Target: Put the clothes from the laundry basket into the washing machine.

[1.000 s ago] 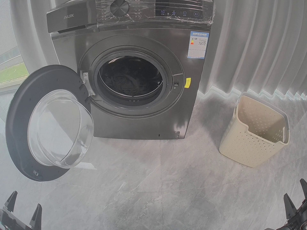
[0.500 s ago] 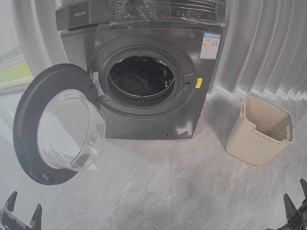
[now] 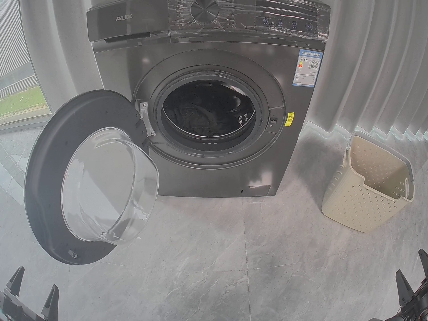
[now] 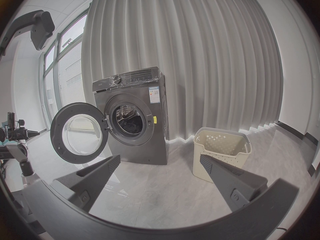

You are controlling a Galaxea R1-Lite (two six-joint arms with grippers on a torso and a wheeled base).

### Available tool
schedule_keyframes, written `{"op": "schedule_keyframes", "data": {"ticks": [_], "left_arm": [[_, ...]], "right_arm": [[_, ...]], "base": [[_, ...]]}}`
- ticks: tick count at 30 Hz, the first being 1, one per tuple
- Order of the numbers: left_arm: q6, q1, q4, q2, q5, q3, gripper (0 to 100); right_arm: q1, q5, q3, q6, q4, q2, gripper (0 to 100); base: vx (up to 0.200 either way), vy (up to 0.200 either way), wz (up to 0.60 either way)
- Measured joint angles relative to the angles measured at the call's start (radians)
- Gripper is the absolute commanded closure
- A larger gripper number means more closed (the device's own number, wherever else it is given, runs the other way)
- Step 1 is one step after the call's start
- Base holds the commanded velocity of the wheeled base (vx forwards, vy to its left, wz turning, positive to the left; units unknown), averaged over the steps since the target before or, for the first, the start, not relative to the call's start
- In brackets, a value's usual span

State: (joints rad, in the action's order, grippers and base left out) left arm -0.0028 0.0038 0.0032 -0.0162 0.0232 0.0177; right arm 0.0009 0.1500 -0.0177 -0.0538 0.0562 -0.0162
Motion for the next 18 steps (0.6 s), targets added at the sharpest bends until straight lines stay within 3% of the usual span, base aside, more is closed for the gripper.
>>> {"op": "schedule_keyframes", "data": {"ticks": [6,18], "left_arm": [[0.002,0.000,0.000,0.000,0.000,0.000,0],[0.004,0.000,0.000,0.000,-0.002,0.000,0]], "right_arm": [[0.000,0.000,0.000,0.000,0.000,0.000,0],[0.000,0.000,0.000,0.001,0.000,0.000,0]], "base": [[0.000,0.200,0.00],[0.000,0.000,0.00]]}}
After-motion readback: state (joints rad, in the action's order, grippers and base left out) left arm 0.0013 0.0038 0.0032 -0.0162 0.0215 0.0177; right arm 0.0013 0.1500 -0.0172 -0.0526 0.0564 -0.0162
